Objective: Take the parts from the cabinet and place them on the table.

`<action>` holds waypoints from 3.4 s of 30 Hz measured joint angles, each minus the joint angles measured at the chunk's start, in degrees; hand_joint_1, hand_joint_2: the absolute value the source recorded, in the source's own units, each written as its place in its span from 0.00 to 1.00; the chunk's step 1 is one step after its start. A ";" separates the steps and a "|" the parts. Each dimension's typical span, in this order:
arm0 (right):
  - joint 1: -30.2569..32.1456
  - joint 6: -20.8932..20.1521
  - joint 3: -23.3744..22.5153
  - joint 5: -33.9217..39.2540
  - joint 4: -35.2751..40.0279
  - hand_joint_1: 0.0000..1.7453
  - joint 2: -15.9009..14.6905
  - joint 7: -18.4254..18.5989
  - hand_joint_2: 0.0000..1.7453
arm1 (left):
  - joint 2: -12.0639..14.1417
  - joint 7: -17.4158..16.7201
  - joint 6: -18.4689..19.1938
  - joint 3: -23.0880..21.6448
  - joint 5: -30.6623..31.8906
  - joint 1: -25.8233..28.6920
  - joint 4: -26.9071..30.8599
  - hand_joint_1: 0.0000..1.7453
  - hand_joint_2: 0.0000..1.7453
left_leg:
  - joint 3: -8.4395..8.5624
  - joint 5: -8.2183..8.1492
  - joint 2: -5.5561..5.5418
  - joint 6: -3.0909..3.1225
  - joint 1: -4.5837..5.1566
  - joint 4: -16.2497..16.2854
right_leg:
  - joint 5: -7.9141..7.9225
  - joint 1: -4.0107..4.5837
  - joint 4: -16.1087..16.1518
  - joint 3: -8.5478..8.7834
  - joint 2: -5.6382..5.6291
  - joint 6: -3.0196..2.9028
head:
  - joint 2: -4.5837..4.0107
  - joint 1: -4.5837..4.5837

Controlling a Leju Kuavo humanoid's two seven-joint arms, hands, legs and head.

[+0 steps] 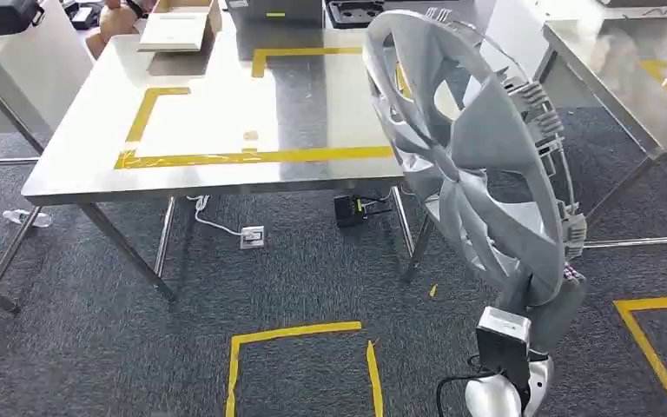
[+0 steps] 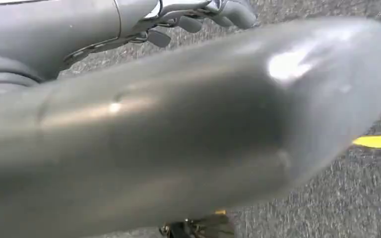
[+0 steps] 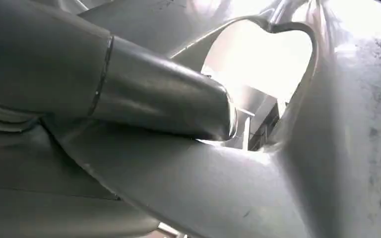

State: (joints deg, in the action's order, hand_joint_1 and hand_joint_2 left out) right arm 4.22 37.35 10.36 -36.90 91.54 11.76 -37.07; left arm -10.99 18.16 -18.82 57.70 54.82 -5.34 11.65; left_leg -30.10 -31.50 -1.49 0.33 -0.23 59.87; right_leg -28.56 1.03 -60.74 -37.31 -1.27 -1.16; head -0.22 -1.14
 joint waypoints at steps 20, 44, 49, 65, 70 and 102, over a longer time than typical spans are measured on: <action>0.01 -1.07 0.13 -2.47 0.61 1.00 0.90 2.12 0.00 | -0.17 -0.33 0.18 0.72 0.00 0.17 -0.02 0.00 0.00 | -2.99 4.00 1.39 0.62 -0.47 -0.45 | -2.70 -1.49 -4.45 5.28 1.24 2.13 | 0.02 0.52; -1.23 -10.45 2.16 -16.69 0.76 1.00 0.22 9.46 0.00 | -0.74 -0.05 0.90 0.90 -0.09 0.62 -0.09 0.00 0.00 | -6.96 7.15 1.34 -2.36 -0.33 0.05 | -2.24 -1.08 2.00 7.95 0.83 -0.34 | 0.02 0.74; -3.34 -11.56 3.13 -21.77 0.02 1.00 -1.44 11.34 0.00 | -0.90 0.72 1.22 0.90 -0.09 0.44 -0.11 0.00 0.00 | -5.52 5.92 1.14 0.31 -0.40 -0.53 | -2.86 -0.93 1.64 8.33 0.74 1.25 | 0.02 0.72; -20.00 -16.28 6.82 -35.75 -17.89 1.00 -6.91 18.57 0.00 | -1.07 1.51 1.44 0.90 1.49 0.00 -0.28 0.00 0.00 | 0.88 0.07 0.74 -1.49 -0.24 0.56 | 5.11 -0.76 2.72 0.44 0.88 -0.78 | 0.02 0.22; -25.92 -13.44 7.63 -43.06 -29.80 1.00 -8.22 21.86 0.00 | -1.07 1.68 3.08 0.87 1.92 -0.30 -0.39 0.00 0.00 | -9.17 -5.31 0.88 -2.54 -0.36 15.49 | 4.06 -0.72 2.71 1.43 0.84 -1.37 | 0.00 0.59; -40.88 2.82 33.16 -52.83 -67.52 0.00 -13.53 35.32 0.00 | -1.05 -0.81 -0.07 0.79 1.77 -0.06 -0.42 0.00 0.00 | -4.18 5.41 1.07 -0.35 -0.24 -1.23 | 2.98 -0.35 3.07 3.00 0.75 0.73 | 0.02 0.48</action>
State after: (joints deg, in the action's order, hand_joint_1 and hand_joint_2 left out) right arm -36.66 40.17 43.52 -89.72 24.02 -1.77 -1.75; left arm -12.04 17.35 -18.88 58.49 56.59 -5.39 11.23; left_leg -34.27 -26.09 -0.41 -0.02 -0.47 58.64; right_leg -25.59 0.68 -57.67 -34.31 -0.53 -0.43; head -0.20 -0.66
